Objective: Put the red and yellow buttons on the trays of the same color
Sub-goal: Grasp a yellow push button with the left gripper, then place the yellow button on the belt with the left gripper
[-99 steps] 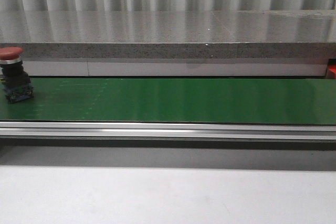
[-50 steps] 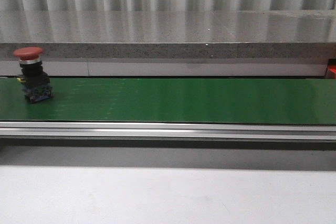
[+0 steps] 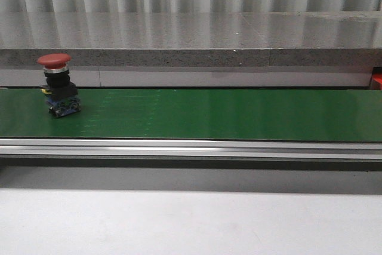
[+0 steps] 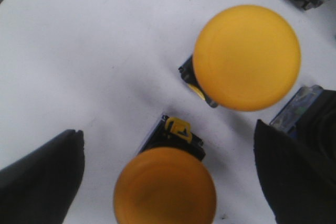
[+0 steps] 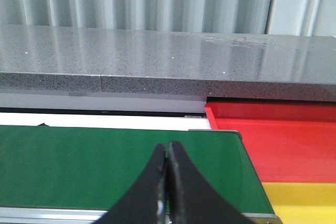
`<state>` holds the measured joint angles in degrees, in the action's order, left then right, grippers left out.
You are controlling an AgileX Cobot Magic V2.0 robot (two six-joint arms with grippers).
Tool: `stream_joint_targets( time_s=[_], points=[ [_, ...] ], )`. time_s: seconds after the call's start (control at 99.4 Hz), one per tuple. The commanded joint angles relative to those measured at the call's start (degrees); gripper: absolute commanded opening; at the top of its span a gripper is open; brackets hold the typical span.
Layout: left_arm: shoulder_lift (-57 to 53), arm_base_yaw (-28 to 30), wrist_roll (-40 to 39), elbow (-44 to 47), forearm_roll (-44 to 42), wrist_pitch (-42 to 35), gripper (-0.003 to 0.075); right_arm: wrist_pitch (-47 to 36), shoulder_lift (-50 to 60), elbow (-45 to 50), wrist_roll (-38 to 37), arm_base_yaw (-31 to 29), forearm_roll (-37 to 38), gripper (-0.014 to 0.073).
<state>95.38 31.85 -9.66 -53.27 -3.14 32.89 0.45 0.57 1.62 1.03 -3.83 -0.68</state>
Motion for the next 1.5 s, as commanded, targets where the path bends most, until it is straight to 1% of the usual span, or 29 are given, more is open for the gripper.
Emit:
stream_joint_targets(
  time_s=[0.0, 0.141, 0.191, 0.242, 0.292, 0.312, 0.362, 0.382, 0.433, 0.453, 0.463, 0.493, 0.634, 0.825, 0.906, 1.006, 1.177, 1.339, 1.489],
  points=[
    [-0.3, -0.2, 0.1, -2.3, 0.0, -1.7, 0.0618, -4.6, 0.9, -0.9, 0.0, -0.2, 0.7, -0.0066],
    [1.2, -0.2, 0.1, -2.9, 0.0, -1.3, 0.0613, -4.6, 0.9, -0.9, 0.0, -0.2, 0.7, -0.0066],
    [1.3, -0.2, 0.1, -2.9, 0.0, -1.3, 0.0581, -4.6, 0.9, -0.9, 0.0, -0.2, 0.7, -0.0066],
    [1.3, -0.2, 0.1, -2.9, 0.0, -1.3, 0.0519, -4.6, 0.9, -0.9, 0.0, -0.2, 0.7, -0.0066],
    [1.3, -0.2, 0.1, -2.9, 0.0, -1.3, 0.0417, -4.6, 0.9, -0.9, 0.0, -0.2, 0.7, -0.0066],
    [1.2, -0.2, 0.1, -2.9, 0.0, -1.3, 0.0386, -4.6, 0.9, -0.9, 0.0, -0.2, 0.7, -0.0066],
    [1.0, -0.2, 0.1, -2.9, 0.0, -1.3, 0.0258, -4.6, 0.9, -0.9, 0.0, -0.2, 0.7, -0.0066],
    [0.7, -0.2, 0.1, -2.9, 0.0, -1.3, 0.0225, -4.6, 0.9, -0.9, 0.0, -0.2, 0.7, -0.0066],
    [0.1, -0.2, 0.1, -2.9, 0.0, -0.9, 0.01, -4.6, 0.9, -0.9, 0.0, -0.2, 0.7, -0.0066],
    [-0.3, -0.2, 0.1, -2.9, 0.0, -0.6, 0.007, -4.6, 0.9, -0.9, 0.0, -0.2, 0.7, -0.0066],
    [-0.4, -0.2, 0.1, -2.9, -0.1, -0.5, 0.0041, -4.6, 0.9, -0.9, 0.0, -0.2, 0.7, -0.0066],
    [-1.1, -0.2, 0.1, -2.9, -0.1, 0.0, -0.0014, -4.6, 0.9, -0.9, 0.0, -0.2, 0.7, -0.0066],
    [-5.7, -0.2, 0.1, -2.9, -0.3, 2.4, -0.0019, -4.6, 0.9, -0.9, 0.0, -0.2, 0.7, -0.0066],
    [-14.8, -0.3, 0.1, -3.4, 0.6, 6.0, -0.0019, -4.6, 0.9, -0.9, 0.0, -0.2, 0.7, -0.0066],
    [-18.2, -1.4, 0.6, -4.5, 1.5, 7.4, -0.0019, -4.6, 0.9, -0.9, 0.0, -0.2, 0.7, -0.0066],
    [-20.4, -4.7, 2.2, -6.4, 2.7, 8.4, -0.0019, -4.6, 0.9, -0.9, 0.0, -0.2, 0.7, -0.0066],
    [-19.1, -13.1, 4.8, -10.8, 5.6, 9.0, -0.0019, -4.6, 0.9, -0.9, 0.0, -0.2, 0.7, -0.0066],
    [-14.4, -20.2, 4.8, -14.8, 5.6, 10.1, -0.0019, -4.6, 0.9, -0.9, 0.0, -0.2, 0.7, -0.0066],
    [-8.9, -24.3, 4.8, -17.9, 5.8, 9.9, -0.0019, -4.6, 0.9, -0.9, 0.0, -0.2, 0.7, -0.0066]
  ],
)
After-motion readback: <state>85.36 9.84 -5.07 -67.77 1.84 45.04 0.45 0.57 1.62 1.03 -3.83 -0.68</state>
